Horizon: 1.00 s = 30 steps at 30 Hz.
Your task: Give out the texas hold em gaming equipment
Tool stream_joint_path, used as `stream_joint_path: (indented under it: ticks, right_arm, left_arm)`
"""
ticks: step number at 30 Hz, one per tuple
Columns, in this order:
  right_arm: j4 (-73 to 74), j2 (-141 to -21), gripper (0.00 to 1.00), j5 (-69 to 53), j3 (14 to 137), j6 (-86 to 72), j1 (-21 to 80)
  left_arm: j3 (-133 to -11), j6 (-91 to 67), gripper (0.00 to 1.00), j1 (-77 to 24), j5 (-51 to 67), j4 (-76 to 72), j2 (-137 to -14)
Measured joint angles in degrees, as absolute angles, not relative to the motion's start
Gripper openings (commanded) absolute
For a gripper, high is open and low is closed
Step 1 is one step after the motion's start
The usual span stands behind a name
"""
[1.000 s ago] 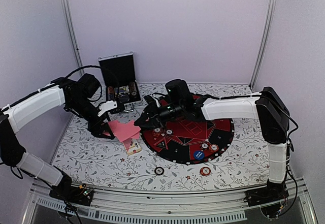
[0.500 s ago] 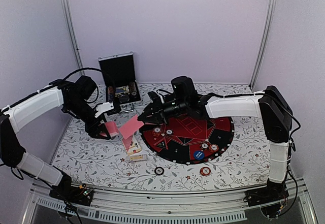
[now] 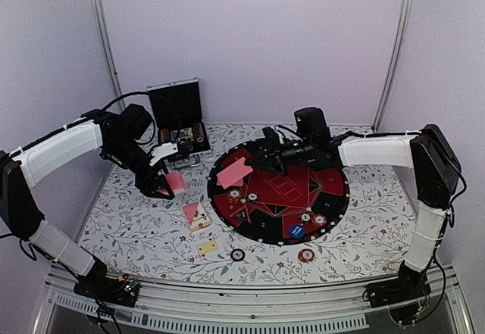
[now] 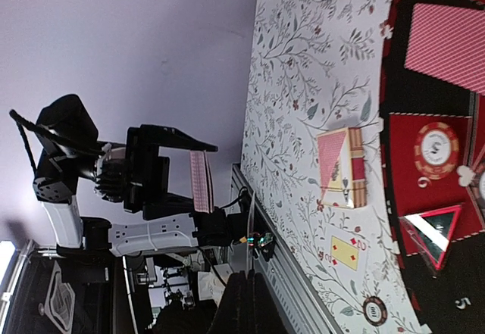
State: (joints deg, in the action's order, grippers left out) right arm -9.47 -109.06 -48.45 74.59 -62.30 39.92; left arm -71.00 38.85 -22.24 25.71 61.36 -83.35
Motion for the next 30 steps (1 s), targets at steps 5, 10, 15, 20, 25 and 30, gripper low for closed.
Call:
stream_joint_path:
  ticks: [5, 10, 15, 20, 25, 30]
  right_arm:
    - [-2.7, -104.1, 0.0, -46.5, 71.7, -56.4, 28.2]
    - [4.2, -102.2, 0.0, -42.0, 71.6, -49.3, 16.2]
    - [9.0, -103.3, 0.0, -37.7, 72.2, -44.5, 9.4]
    - [10.3, -107.9, 0.0, -35.8, 74.7, -42.3, 8.1]
    - [11.6, -113.6, 0.0, -34.8, 78.8, -42.0, 8.1]
    - [11.5, -117.5, 0.0, -34.8, 83.3, -42.2, 7.8]
  left_arm:
    - [-71.9, 38.1, 0.04, -24.8, 26.2, 61.2, -85.0]
    - [-73.4, 37.7, 0.04, -26.2, 26.5, 61.1, -86.5]
    - [-74.4, 37.5, 0.04, -26.6, 26.6, 60.9, -88.4]
    - [-74.8, 37.4, 0.04, -26.8, 26.6, 60.8, -88.9]
    - [-74.8, 37.4, 0.04, -26.9, 26.7, 60.8, -88.9]
    - [-74.8, 37.4, 0.04, -26.9, 26.8, 60.8, -89.0]
